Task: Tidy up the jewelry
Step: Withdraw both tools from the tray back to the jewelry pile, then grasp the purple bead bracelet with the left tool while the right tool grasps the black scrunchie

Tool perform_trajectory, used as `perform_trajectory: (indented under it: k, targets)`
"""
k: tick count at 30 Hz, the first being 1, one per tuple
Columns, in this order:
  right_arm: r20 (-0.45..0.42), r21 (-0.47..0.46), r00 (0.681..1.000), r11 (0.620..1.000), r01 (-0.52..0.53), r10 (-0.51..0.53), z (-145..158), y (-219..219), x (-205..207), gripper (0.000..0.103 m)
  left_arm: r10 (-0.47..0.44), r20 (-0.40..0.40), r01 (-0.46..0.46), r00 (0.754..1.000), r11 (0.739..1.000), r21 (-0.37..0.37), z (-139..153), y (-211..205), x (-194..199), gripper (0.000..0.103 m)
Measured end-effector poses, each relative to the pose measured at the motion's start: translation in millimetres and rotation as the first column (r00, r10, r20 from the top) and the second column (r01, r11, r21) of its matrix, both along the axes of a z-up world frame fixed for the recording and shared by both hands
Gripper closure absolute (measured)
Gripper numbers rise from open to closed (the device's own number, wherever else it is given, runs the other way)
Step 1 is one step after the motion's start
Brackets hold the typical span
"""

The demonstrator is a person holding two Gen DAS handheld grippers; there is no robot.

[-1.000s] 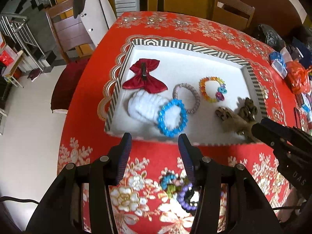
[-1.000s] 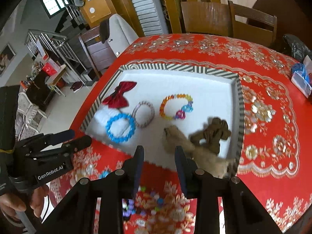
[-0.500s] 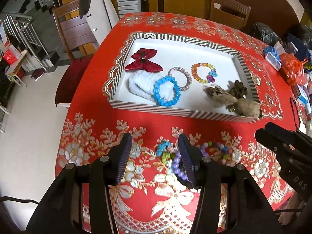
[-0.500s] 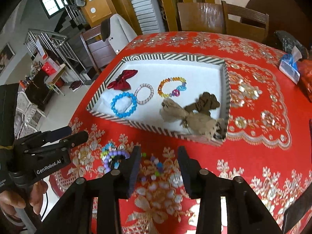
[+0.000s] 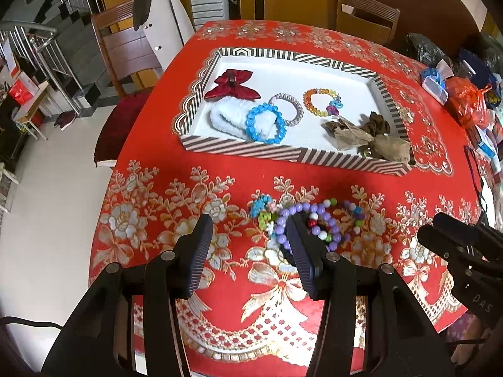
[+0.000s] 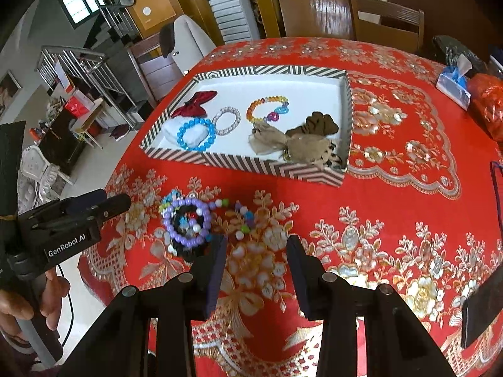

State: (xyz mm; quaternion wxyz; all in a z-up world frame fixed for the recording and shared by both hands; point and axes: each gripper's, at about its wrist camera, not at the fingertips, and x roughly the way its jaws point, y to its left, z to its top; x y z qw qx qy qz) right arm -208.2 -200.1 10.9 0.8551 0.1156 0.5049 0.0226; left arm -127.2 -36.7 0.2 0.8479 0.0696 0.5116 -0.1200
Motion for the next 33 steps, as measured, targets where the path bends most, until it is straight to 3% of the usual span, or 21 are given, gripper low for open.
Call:
perform_trajectory:
  k: [15,24,33]
  targets:
    - [-0.027,0.003,1.0,1.0,0.004,-0.004,-9.3,-1.9,-22.7,0.065,0.015,-0.023,-0.016,1.0,1.0,-0.004,-8.0,7.4,-20.4,0.054]
    - [-0.021,0.095,1.0,0.995,-0.015,0.018,-19.9,4.4,-10.8,0.065,0.077,-0.132,-0.087,0.988,0.993,-0.078,-26.7,41.0,-9.9,0.054]
    - [-0.043,0.087,0.997,0.994,-0.066,0.069,-33.3,20.5,14.6,0.065,0.085,-0.18,-0.11,0.98,0.985,-0.134,-33.6,49.3,3.4,0.054]
